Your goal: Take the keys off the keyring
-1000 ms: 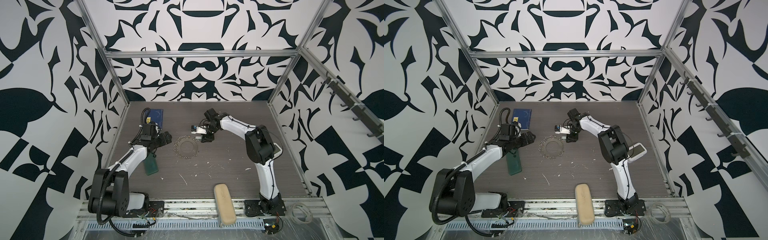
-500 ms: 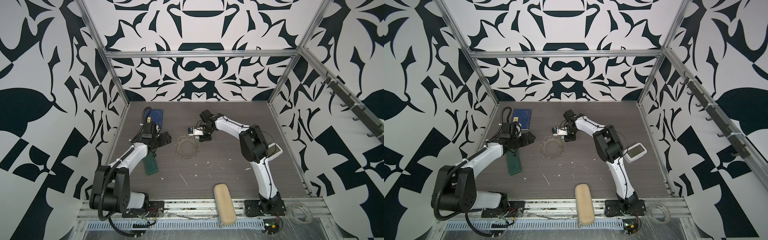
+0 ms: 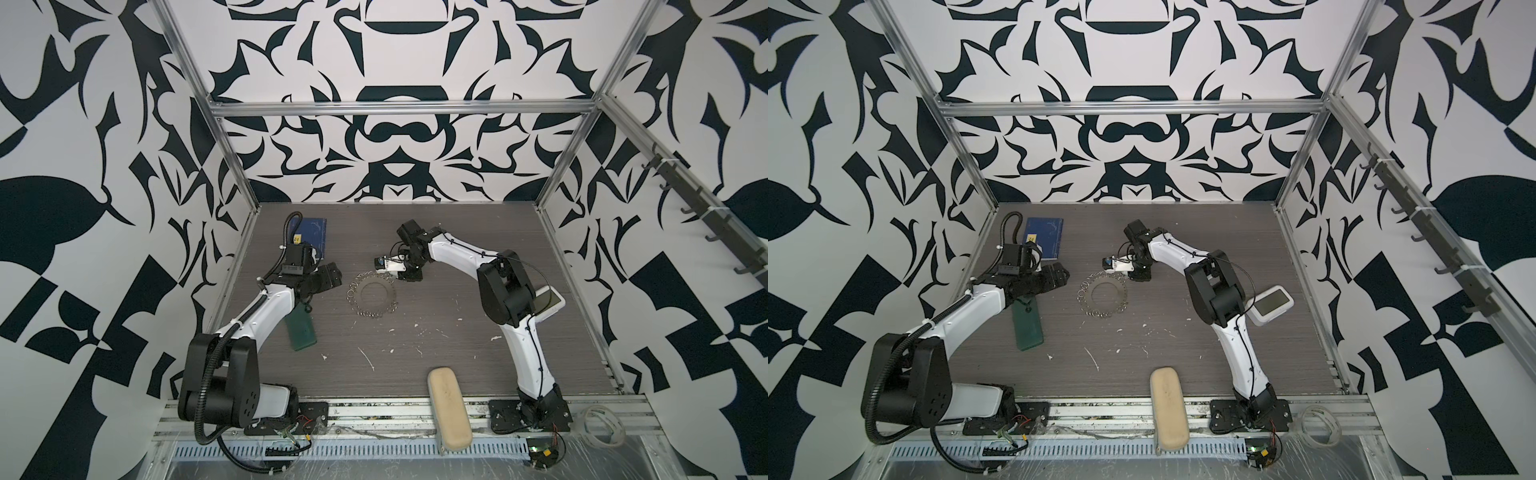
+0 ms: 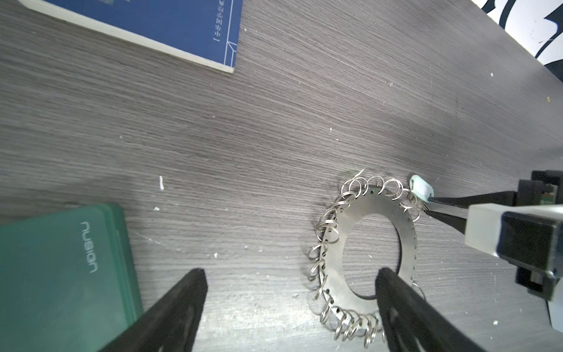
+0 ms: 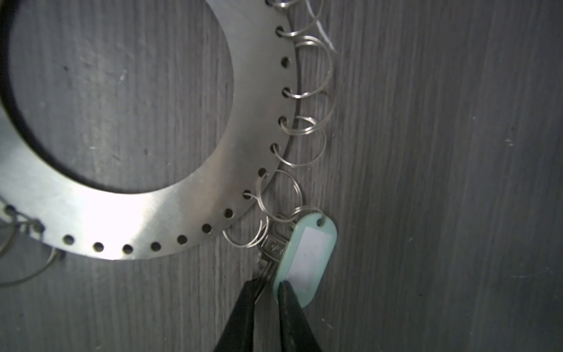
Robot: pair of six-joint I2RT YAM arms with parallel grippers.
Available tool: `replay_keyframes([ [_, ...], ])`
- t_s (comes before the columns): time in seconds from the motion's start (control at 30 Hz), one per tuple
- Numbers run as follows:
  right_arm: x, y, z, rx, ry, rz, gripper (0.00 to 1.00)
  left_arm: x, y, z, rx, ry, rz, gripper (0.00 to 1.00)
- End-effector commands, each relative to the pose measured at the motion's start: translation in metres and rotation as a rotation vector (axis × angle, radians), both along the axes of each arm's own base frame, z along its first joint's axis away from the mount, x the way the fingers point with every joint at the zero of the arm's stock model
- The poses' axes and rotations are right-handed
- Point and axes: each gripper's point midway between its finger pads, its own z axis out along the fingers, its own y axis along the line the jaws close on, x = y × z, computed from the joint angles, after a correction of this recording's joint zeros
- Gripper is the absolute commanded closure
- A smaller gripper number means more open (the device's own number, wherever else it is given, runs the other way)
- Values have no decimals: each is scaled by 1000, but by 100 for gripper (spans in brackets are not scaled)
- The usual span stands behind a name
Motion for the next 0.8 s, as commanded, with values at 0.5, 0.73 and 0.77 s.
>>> replay_keyframes([
  [0.5,17,-13,74,154,-119,-138,72,-4,-3,16,7,-29,-44,10],
  [0.73,28,13,78,199,-204,-27,73,-6,-9,19,-13,-41,-79,11],
  [0.77,28,16,75,194,-213,-9,73,-6,-9,18,-14,-41,-78,11],
])
